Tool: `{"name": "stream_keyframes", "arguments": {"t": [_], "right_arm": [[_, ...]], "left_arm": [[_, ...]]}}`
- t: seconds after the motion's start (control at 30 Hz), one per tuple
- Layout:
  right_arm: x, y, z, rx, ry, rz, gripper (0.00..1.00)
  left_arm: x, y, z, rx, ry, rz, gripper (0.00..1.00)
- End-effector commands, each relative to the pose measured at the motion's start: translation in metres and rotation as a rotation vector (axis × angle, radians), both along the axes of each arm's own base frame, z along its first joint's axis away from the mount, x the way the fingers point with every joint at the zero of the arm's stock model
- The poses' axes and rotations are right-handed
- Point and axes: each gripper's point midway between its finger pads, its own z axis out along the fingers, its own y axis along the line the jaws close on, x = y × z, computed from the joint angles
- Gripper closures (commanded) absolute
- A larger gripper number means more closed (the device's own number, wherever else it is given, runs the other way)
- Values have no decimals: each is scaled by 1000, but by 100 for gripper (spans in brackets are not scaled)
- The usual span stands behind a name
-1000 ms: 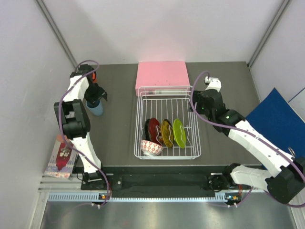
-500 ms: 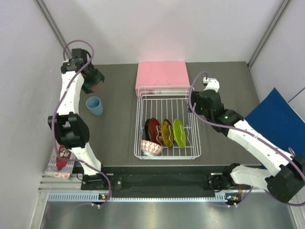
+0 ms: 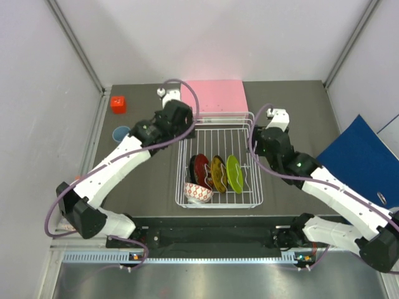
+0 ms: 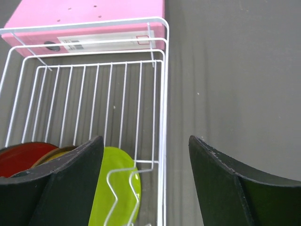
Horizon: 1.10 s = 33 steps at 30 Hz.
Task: Unload the mixed dishes from the dish rack
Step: Pick up the plate from the dish rack.
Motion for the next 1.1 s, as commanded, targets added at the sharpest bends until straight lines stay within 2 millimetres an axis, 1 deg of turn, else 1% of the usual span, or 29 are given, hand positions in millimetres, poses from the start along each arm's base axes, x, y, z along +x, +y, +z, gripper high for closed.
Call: {"name": "stream_keyframes", "arguments": {"t": [0.0,0.03,0.07,0.1,0.13,0.17,0.23,0.27,0.3,0.33,0.37,0.43,0.47,0.53,0.57,0.6,0.73,0.87,0.9,1.07], "right_arm": [[-9,-8,7,30,-74,-40,28],[-11,-7,5,30,-72,-31,28],[-15,-6,-2,20,-53,-17,28],[-17,-6,-4,15,-46,-13,29],[-20,-2,-6,13,-38,5,29],[-24,0,-11,3,-24,17,29],[-37,16,-15,1,-17,82,32],[-47,23,-14,-12,-32,99,34],[-58,36,-13,-12,-39,144,34],[-63,41,-13,-7,-39,153,35],[-66,42,-12,-17,-43,152,36],[-78,56,-16,-27,-29,193,37],[-80,58,-15,-38,-28,196,38],[-89,70,-21,-57,-17,230,39],[-91,73,-21,-59,-17,237,39],[-95,78,-25,-73,-8,254,41],[-101,89,-40,-99,25,271,44],[-104,99,-47,-116,31,290,48],[-104,101,-51,-130,36,294,48],[-104,109,-56,-144,45,308,49]], "left_arm": [[-17,7,-1,75,-135,47,25],[-24,6,4,43,-154,42,25],[-32,3,-2,46,-142,28,24],[-37,4,-4,48,-134,32,24],[-41,6,-3,50,-134,51,24],[-50,8,-9,77,-113,49,24],[-57,8,-12,85,-112,63,21],[-63,12,-26,103,-81,68,1],[-63,10,-28,91,-82,63,1],[-64,8,-30,89,-77,46,1],[-67,4,-37,81,-62,22,1],[-66,-2,-35,50,-72,6,1],[-66,-3,-38,44,-70,2,1],[-65,-6,-32,22,-87,-6,1],[-65,-6,-30,16,-93,-7,1],[-65,-6,-29,13,-96,-6,1],[-67,-3,-22,-25,-115,2,1],[-71,0,-27,-36,-109,9,1],[-71,0,-27,-40,-110,13,1],[-75,3,-33,-39,-99,16,1]]}}
